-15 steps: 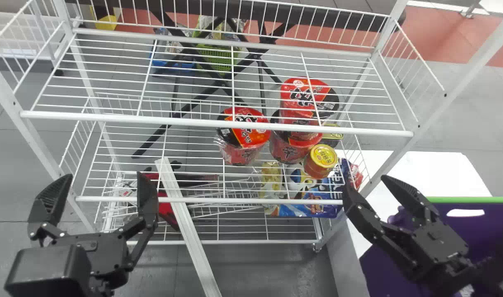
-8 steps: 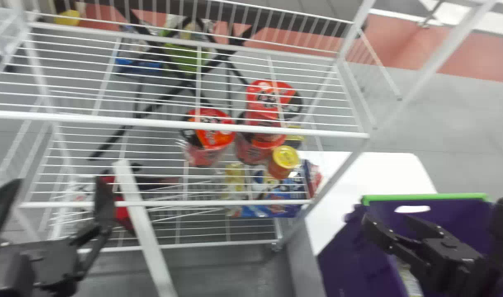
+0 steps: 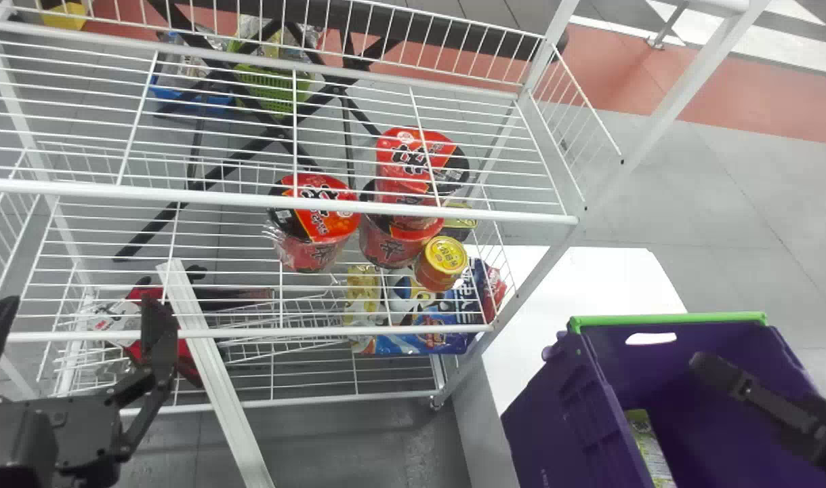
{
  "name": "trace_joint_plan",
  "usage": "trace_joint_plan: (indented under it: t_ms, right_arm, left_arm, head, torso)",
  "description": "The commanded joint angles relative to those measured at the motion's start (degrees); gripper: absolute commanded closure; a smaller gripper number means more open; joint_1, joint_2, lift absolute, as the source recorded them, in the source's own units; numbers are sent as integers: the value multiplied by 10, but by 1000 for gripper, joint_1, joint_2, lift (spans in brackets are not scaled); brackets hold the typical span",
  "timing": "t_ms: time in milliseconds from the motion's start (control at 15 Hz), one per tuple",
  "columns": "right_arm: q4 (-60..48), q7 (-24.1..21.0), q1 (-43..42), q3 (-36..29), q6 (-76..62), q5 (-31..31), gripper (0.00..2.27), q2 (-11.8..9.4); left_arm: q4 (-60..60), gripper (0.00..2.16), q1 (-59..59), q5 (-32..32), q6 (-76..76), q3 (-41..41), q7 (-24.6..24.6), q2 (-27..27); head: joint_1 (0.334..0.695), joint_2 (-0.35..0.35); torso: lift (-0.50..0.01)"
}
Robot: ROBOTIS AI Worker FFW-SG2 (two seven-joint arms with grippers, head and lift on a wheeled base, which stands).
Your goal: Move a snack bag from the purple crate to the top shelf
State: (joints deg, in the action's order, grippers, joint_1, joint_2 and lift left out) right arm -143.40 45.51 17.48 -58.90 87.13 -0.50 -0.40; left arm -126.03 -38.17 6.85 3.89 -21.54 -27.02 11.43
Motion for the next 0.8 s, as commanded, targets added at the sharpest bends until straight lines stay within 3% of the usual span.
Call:
trace_joint_plan:
  t_ms: [0, 267, 400, 600, 733]
  right_arm:
    - [56, 34, -12, -1, 30, 40, 218, -43]
    - [169, 177, -59, -4, 30, 135, 198, -137]
    - [198, 229, -61, -2, 30, 161, 124, -170]
    - [241, 315, -59, 23, -31, 227, 83, -202]
    - [252, 328, -59, 59, -130, 291, 76, -204]
  left_arm:
    - [-3, 103, 5, 0, 24, -4, 0, 4]
    - [-3, 103, 9, -1, 31, -5, 2, 10]
    - [-4, 103, 9, -1, 33, -6, 2, 10]
    - [-2, 103, 12, -1, 38, -6, 3, 12]
    - [1, 103, 20, -1, 63, -12, 2, 13]
  head:
    - [695, -350]
    - [695, -350]
    - [695, -350]
    - [695, -350]
    - [695, -350]
  torso:
    - [-455]
    - [-455]
    - [-455]
    - [-455]
    - [-455]
